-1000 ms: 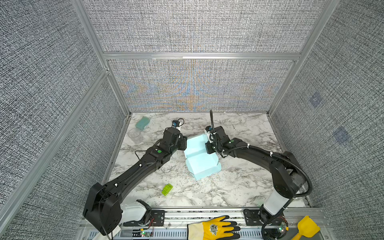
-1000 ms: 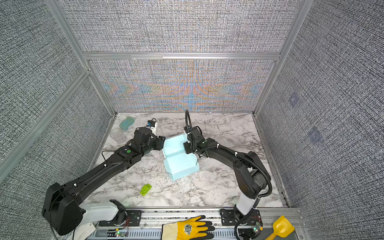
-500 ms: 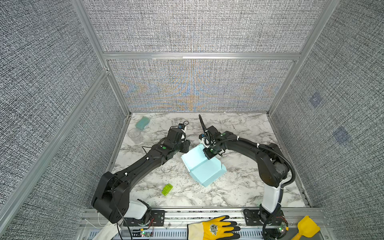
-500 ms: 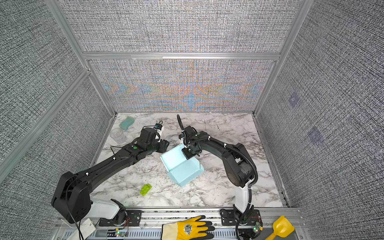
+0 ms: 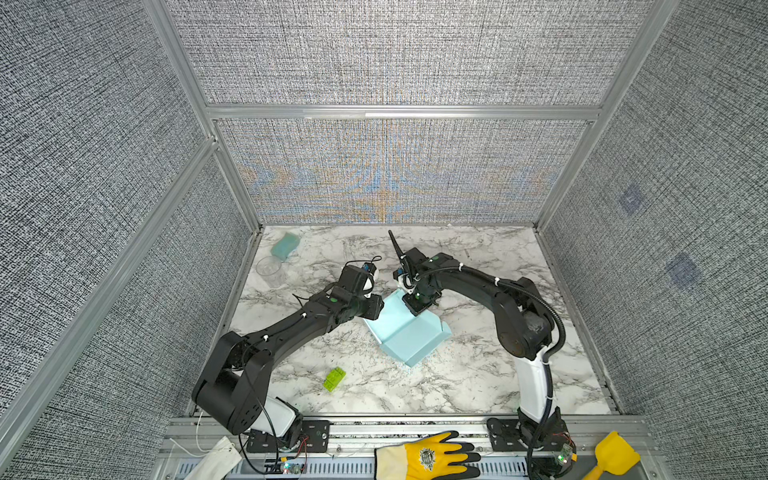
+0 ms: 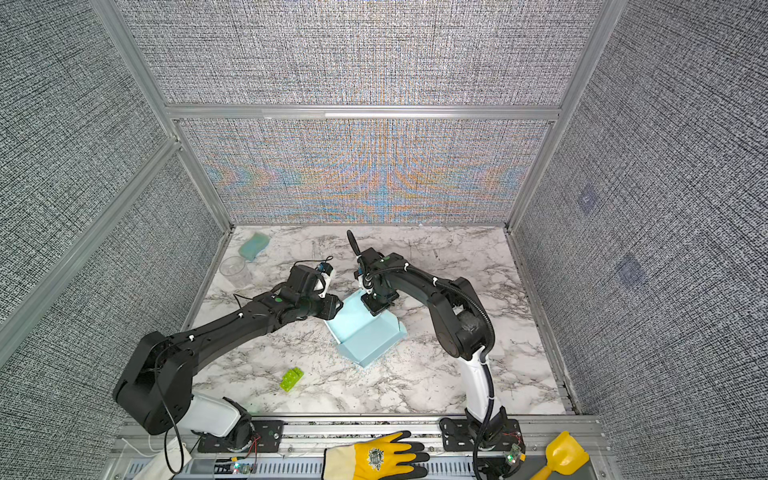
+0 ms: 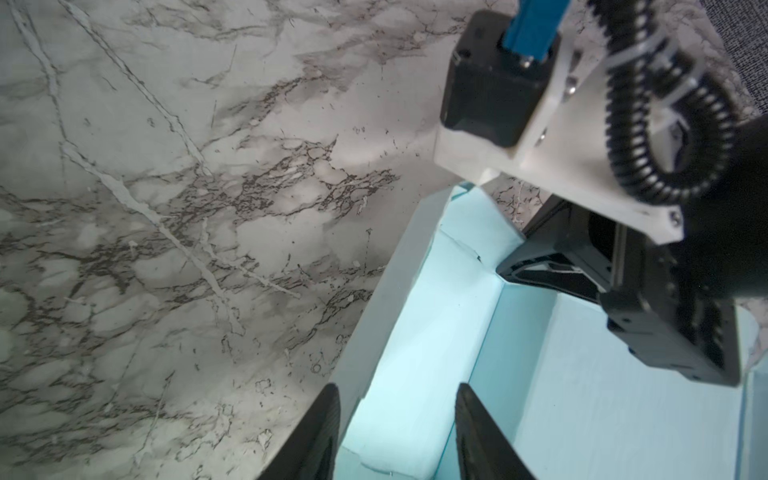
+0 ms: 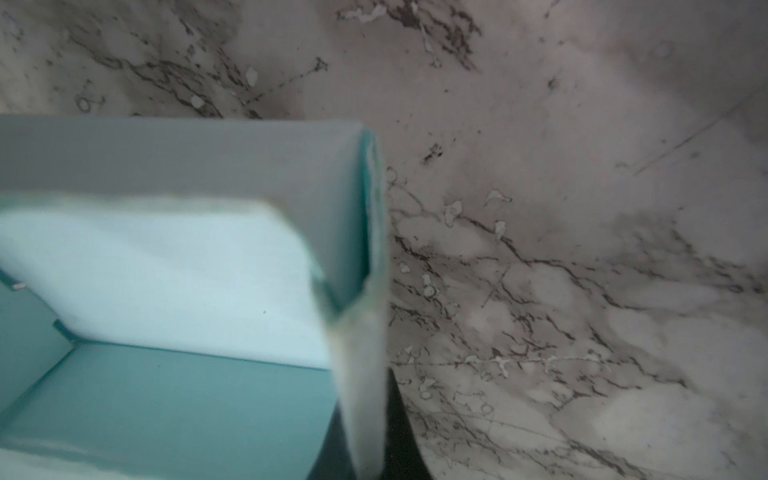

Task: Fold the paper box

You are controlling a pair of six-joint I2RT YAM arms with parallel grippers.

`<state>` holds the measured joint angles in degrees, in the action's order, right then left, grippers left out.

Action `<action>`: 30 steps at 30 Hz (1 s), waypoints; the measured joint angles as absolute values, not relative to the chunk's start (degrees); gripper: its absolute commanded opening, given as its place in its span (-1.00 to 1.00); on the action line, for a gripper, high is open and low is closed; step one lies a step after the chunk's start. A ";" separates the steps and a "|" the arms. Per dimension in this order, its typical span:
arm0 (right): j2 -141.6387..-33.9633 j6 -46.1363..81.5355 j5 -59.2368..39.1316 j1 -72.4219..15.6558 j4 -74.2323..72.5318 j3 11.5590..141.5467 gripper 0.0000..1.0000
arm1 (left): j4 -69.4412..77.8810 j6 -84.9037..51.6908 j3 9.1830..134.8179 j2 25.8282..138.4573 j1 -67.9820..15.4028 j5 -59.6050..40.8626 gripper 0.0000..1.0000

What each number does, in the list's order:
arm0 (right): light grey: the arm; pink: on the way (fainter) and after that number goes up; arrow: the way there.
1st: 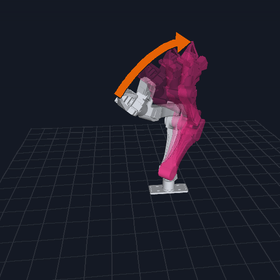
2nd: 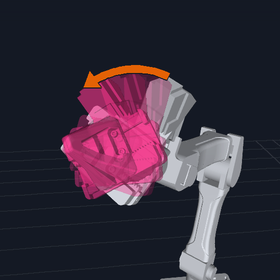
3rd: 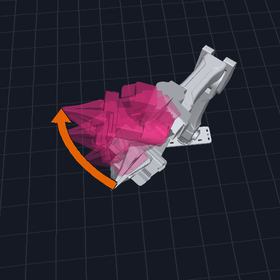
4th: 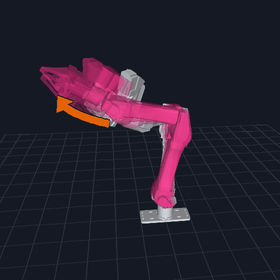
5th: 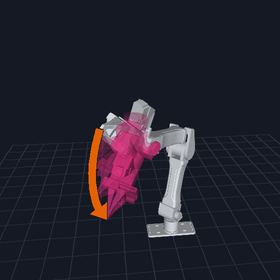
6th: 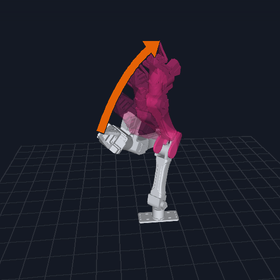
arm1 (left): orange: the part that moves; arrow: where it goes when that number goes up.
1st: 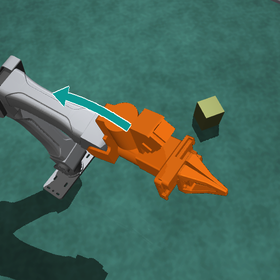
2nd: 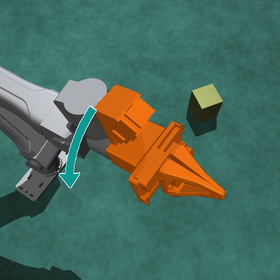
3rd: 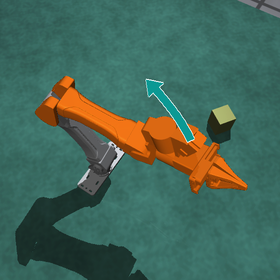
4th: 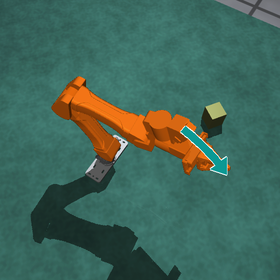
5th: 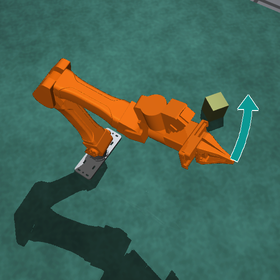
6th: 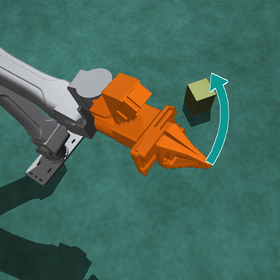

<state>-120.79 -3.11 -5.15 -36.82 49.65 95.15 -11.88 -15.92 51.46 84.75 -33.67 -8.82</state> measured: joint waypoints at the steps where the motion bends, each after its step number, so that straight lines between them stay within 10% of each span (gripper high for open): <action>1: -120.90 -3.14 -5.08 -36.82 49.95 95.46 -0.80 | -11.64 -15.66 51.20 84.86 -33.67 -9.13 -0.04; 19: -118.93 -1.87 -4.73 -34.70 48.05 100.29 0.05 | -9.91 -13.96 52.23 91.22 -33.74 -5.65 -0.10; 30: -98.59 9.58 1.34 -29.56 32.49 89.01 0.32 | -9.91 -14.11 52.36 92.25 -33.71 -2.90 -0.12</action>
